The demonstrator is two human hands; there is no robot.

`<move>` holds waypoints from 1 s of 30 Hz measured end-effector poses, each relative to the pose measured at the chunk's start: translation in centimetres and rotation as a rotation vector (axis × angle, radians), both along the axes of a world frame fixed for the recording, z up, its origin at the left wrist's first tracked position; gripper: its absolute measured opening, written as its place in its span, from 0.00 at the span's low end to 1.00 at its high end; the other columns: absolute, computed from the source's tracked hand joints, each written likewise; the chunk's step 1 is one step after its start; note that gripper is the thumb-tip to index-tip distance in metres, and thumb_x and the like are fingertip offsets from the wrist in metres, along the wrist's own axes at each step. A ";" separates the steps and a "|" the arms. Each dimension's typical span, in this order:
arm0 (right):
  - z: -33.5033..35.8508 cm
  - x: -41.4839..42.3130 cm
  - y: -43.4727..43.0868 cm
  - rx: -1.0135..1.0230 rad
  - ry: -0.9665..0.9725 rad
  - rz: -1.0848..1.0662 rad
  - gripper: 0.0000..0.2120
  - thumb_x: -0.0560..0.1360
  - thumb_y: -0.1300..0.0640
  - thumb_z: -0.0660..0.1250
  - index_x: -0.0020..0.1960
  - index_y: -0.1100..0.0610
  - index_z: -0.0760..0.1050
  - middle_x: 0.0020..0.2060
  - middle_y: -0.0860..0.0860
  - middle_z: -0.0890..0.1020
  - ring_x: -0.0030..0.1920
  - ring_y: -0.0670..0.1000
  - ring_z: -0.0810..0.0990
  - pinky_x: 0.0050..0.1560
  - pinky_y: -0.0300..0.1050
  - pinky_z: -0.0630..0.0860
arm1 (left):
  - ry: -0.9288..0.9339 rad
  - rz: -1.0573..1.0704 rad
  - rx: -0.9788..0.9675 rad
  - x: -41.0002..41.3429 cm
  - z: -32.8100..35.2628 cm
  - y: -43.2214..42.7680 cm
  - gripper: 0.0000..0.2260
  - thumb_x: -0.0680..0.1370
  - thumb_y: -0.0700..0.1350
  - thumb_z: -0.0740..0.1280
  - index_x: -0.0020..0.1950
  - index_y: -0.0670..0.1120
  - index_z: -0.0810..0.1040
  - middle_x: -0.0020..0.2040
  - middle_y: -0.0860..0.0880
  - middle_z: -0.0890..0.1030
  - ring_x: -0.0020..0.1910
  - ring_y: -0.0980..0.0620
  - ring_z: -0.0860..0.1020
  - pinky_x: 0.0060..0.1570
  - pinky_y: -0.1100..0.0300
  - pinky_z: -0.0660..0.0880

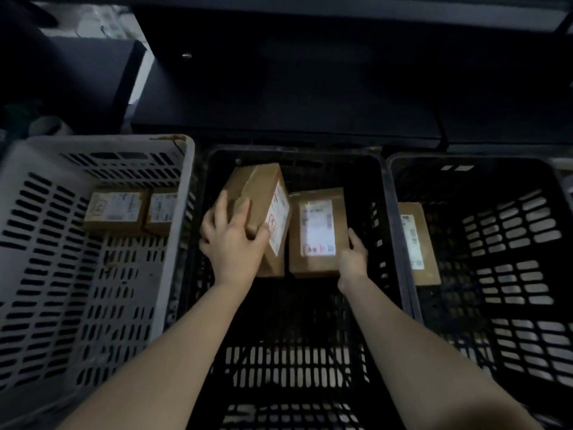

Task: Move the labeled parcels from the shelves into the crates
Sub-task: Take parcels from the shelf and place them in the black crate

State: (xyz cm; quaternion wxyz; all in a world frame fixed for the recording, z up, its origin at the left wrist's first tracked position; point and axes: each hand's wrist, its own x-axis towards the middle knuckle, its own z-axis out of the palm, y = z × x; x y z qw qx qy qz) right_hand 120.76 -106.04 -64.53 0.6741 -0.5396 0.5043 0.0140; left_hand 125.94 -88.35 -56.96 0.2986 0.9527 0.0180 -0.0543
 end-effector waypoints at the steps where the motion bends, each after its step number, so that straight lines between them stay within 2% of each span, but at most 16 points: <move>1: -0.3 0.5 0.0 -0.066 0.030 0.068 0.26 0.81 0.62 0.58 0.76 0.47 0.61 0.73 0.52 0.66 0.70 0.57 0.68 0.70 0.58 0.67 | 0.018 0.070 -0.130 0.0 -0.3 -0.3 0.25 0.76 0.50 0.66 0.73 0.50 0.67 0.77 0.50 0.53 0.74 0.45 0.51 0.70 0.40 0.55; 3: -1.2 0.9 -0.1 -0.204 0.088 0.204 0.27 0.79 0.63 0.58 0.75 0.45 0.62 0.74 0.53 0.63 0.71 0.59 0.67 0.68 0.59 0.69 | 0.080 0.190 -0.432 -0.2 -1.7 -0.7 0.24 0.78 0.47 0.64 0.74 0.49 0.64 0.77 0.48 0.55 0.75 0.48 0.54 0.73 0.46 0.57; 4: -1.6 0.7 -0.1 -0.264 0.115 0.254 0.27 0.78 0.64 0.59 0.74 0.46 0.63 0.74 0.54 0.62 0.71 0.59 0.67 0.68 0.58 0.70 | 0.117 0.203 -0.514 -0.6 -2.6 -0.7 0.24 0.79 0.45 0.62 0.75 0.49 0.62 0.76 0.47 0.58 0.74 0.48 0.57 0.73 0.48 0.58; 6: -1.7 -0.2 0.0 -0.325 0.145 0.332 0.26 0.77 0.64 0.62 0.74 0.53 0.65 0.74 0.56 0.61 0.71 0.59 0.66 0.69 0.55 0.68 | 0.197 0.198 -0.532 -1.3 -4.4 -0.5 0.23 0.80 0.43 0.59 0.75 0.50 0.59 0.73 0.45 0.64 0.71 0.47 0.64 0.71 0.49 0.63; 8: -2.0 -0.8 0.0 -0.319 0.169 0.383 0.27 0.77 0.64 0.65 0.74 0.57 0.64 0.74 0.56 0.60 0.70 0.57 0.67 0.70 0.50 0.67 | 0.277 0.255 -0.461 -1.9 -5.8 -0.2 0.25 0.81 0.44 0.57 0.77 0.52 0.54 0.73 0.42 0.62 0.71 0.45 0.64 0.71 0.50 0.62; 10: -2.6 -1.1 0.0 -0.318 0.186 0.448 0.30 0.77 0.62 0.66 0.76 0.56 0.60 0.75 0.55 0.56 0.71 0.57 0.66 0.70 0.47 0.66 | 0.238 0.205 -0.251 -2.2 -6.0 -0.1 0.28 0.81 0.45 0.57 0.77 0.55 0.48 0.77 0.42 0.51 0.75 0.43 0.55 0.72 0.46 0.58; 12: -2.6 -1.0 0.1 -0.417 0.266 0.602 0.31 0.78 0.59 0.65 0.77 0.51 0.57 0.76 0.56 0.51 0.73 0.59 0.61 0.71 0.48 0.64 | 0.039 -0.107 0.101 -2.4 -5.3 -0.4 0.30 0.79 0.49 0.61 0.77 0.59 0.48 0.78 0.44 0.46 0.76 0.42 0.48 0.71 0.37 0.54; 14: -2.7 -0.9 0.2 -0.552 0.342 0.731 0.32 0.77 0.56 0.64 0.77 0.45 0.56 0.75 0.57 0.49 0.75 0.61 0.53 0.73 0.53 0.60 | -0.131 -0.473 0.384 -2.1 -5.0 -1.1 0.32 0.77 0.56 0.62 0.76 0.63 0.48 0.78 0.45 0.46 0.76 0.40 0.45 0.68 0.32 0.47; 16: -2.9 -0.8 0.5 -0.603 0.366 0.785 0.33 0.77 0.55 0.64 0.77 0.41 0.55 0.76 0.56 0.46 0.76 0.62 0.45 0.73 0.58 0.58 | -0.123 -0.674 0.559 -1.3 -5.1 -2.0 0.35 0.75 0.62 0.62 0.74 0.65 0.44 0.78 0.47 0.41 0.76 0.39 0.40 0.66 0.29 0.43; 18: -3.3 -0.5 0.6 -0.598 0.361 0.826 0.34 0.75 0.53 0.67 0.76 0.38 0.55 0.77 0.53 0.40 0.76 0.62 0.40 0.73 0.62 0.56 | -0.048 -0.719 0.615 -0.4 -5.3 -2.6 0.33 0.74 0.64 0.62 0.73 0.66 0.48 0.77 0.48 0.38 0.75 0.37 0.38 0.63 0.25 0.44; 20: -3.5 -0.2 0.6 -0.596 0.358 0.871 0.34 0.74 0.51 0.69 0.74 0.36 0.57 0.77 0.51 0.36 0.75 0.63 0.37 0.73 0.64 0.54 | -0.024 -0.712 0.614 0.1 -5.3 -2.7 0.26 0.74 0.62 0.63 0.69 0.63 0.59 0.77 0.47 0.41 0.74 0.36 0.40 0.61 0.24 0.49; 22: -3.6 0.2 0.8 -0.600 0.369 0.894 0.33 0.74 0.51 0.69 0.73 0.35 0.60 0.77 0.50 0.35 0.75 0.65 0.35 0.73 0.65 0.53 | -0.005 -0.683 0.638 0.1 -5.2 -1.8 0.23 0.75 0.60 0.64 0.67 0.59 0.62 0.77 0.46 0.42 0.74 0.36 0.41 0.61 0.25 0.53; 25: -3.8 0.3 1.6 -0.629 0.364 0.896 0.30 0.74 0.52 0.68 0.72 0.36 0.62 0.77 0.48 0.36 0.74 0.66 0.32 0.72 0.67 0.52 | 0.031 -0.629 0.656 0.0 -5.2 -0.2 0.23 0.76 0.59 0.63 0.69 0.59 0.60 0.77 0.46 0.41 0.75 0.37 0.40 0.63 0.28 0.55; 27: -3.7 0.2 2.2 -0.646 0.356 0.916 0.30 0.74 0.53 0.67 0.73 0.36 0.62 0.77 0.48 0.35 0.73 0.67 0.30 0.72 0.69 0.51 | 0.046 -0.624 0.629 -0.1 -5.4 0.0 0.24 0.77 0.58 0.62 0.70 0.59 0.58 0.77 0.46 0.39 0.75 0.37 0.38 0.65 0.27 0.50; 30: -3.1 0.2 1.9 -0.650 0.388 1.046 0.32 0.76 0.53 0.66 0.75 0.38 0.57 0.77 0.49 0.34 0.72 0.69 0.28 0.72 0.68 0.50 | 0.104 -0.633 0.602 -0.3 -5.8 -0.4 0.28 0.78 0.56 0.62 0.74 0.60 0.51 0.76 0.46 0.35 0.73 0.37 0.33 0.64 0.27 0.40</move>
